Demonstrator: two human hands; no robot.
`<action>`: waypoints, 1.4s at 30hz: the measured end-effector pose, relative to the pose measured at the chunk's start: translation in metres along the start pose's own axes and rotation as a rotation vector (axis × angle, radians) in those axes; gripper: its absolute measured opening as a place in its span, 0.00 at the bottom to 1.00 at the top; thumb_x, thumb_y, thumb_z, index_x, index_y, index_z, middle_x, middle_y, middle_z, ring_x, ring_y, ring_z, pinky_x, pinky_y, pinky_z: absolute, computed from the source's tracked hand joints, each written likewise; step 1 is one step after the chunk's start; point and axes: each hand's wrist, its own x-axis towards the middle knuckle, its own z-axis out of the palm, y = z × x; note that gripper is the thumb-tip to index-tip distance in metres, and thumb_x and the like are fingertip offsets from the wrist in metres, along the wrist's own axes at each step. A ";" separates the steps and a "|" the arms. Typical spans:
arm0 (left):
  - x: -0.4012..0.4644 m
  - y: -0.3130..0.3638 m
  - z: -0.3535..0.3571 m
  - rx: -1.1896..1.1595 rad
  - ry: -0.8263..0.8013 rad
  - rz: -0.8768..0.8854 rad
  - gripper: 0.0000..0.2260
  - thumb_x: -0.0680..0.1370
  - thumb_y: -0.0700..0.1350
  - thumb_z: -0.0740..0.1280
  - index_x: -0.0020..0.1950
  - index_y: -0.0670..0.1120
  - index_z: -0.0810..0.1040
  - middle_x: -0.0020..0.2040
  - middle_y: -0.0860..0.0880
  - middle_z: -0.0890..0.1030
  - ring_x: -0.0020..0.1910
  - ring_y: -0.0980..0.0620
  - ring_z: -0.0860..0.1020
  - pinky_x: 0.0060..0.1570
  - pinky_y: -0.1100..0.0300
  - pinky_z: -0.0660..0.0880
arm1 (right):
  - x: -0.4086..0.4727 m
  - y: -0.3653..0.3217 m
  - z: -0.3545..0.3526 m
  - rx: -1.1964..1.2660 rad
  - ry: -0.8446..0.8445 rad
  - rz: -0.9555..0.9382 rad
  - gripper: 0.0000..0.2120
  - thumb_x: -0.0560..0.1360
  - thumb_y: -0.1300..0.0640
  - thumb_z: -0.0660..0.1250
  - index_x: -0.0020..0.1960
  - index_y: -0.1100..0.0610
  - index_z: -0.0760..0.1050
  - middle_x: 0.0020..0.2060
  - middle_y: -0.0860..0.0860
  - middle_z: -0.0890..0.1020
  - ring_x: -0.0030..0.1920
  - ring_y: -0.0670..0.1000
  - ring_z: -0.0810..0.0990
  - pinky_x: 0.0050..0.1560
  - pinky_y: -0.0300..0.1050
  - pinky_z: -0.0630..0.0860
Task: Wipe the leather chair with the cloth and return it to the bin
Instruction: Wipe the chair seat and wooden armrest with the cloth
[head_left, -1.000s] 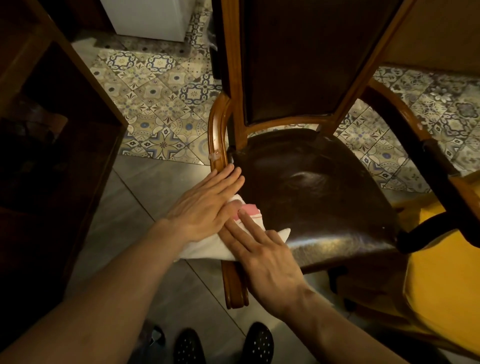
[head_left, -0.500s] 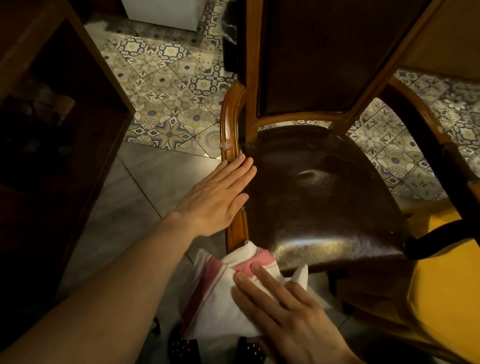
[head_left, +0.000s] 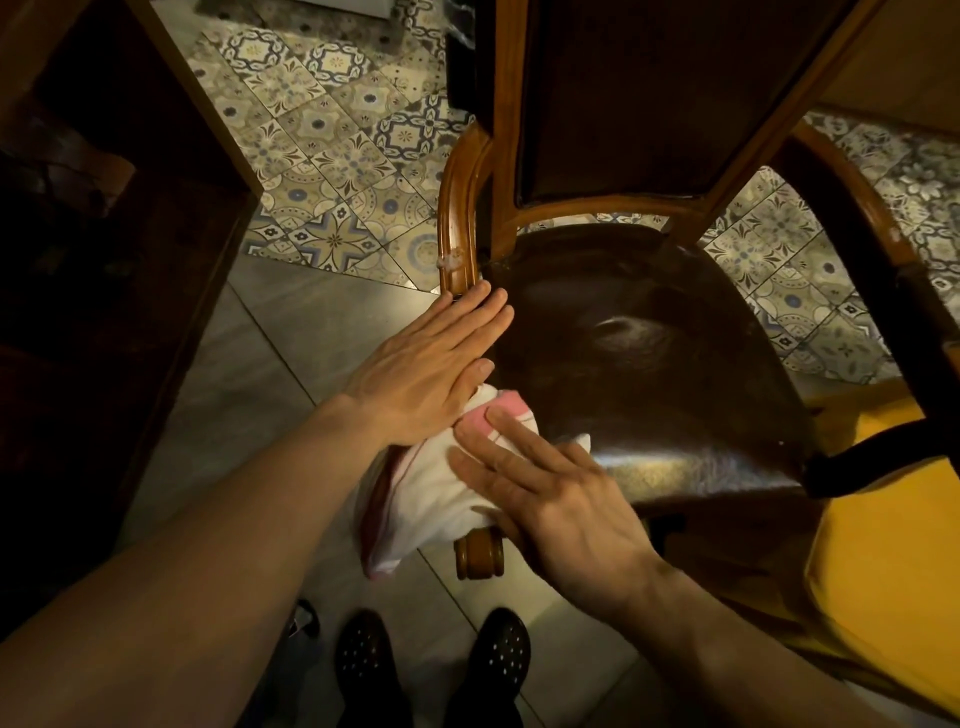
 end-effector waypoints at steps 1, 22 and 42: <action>0.000 0.000 -0.001 0.003 -0.008 -0.001 0.26 0.84 0.52 0.43 0.83 0.46 0.51 0.83 0.50 0.50 0.82 0.54 0.43 0.80 0.51 0.46 | 0.000 0.001 0.001 0.010 -0.004 0.001 0.27 0.83 0.47 0.63 0.80 0.48 0.62 0.80 0.46 0.59 0.81 0.53 0.55 0.61 0.54 0.76; 0.001 -0.001 0.002 0.017 -0.025 -0.015 0.25 0.85 0.51 0.43 0.83 0.47 0.49 0.83 0.51 0.49 0.81 0.56 0.41 0.80 0.55 0.41 | 0.006 0.015 -0.008 0.047 -0.095 -0.079 0.25 0.84 0.49 0.62 0.80 0.47 0.62 0.81 0.47 0.60 0.82 0.55 0.51 0.68 0.58 0.73; 0.003 -0.001 0.011 -0.033 0.064 -0.118 0.26 0.85 0.57 0.45 0.83 0.50 0.50 0.83 0.50 0.51 0.81 0.56 0.43 0.80 0.53 0.43 | 0.050 0.147 -0.113 0.355 0.594 0.378 0.09 0.84 0.52 0.63 0.62 0.46 0.78 0.48 0.47 0.85 0.48 0.48 0.84 0.49 0.57 0.82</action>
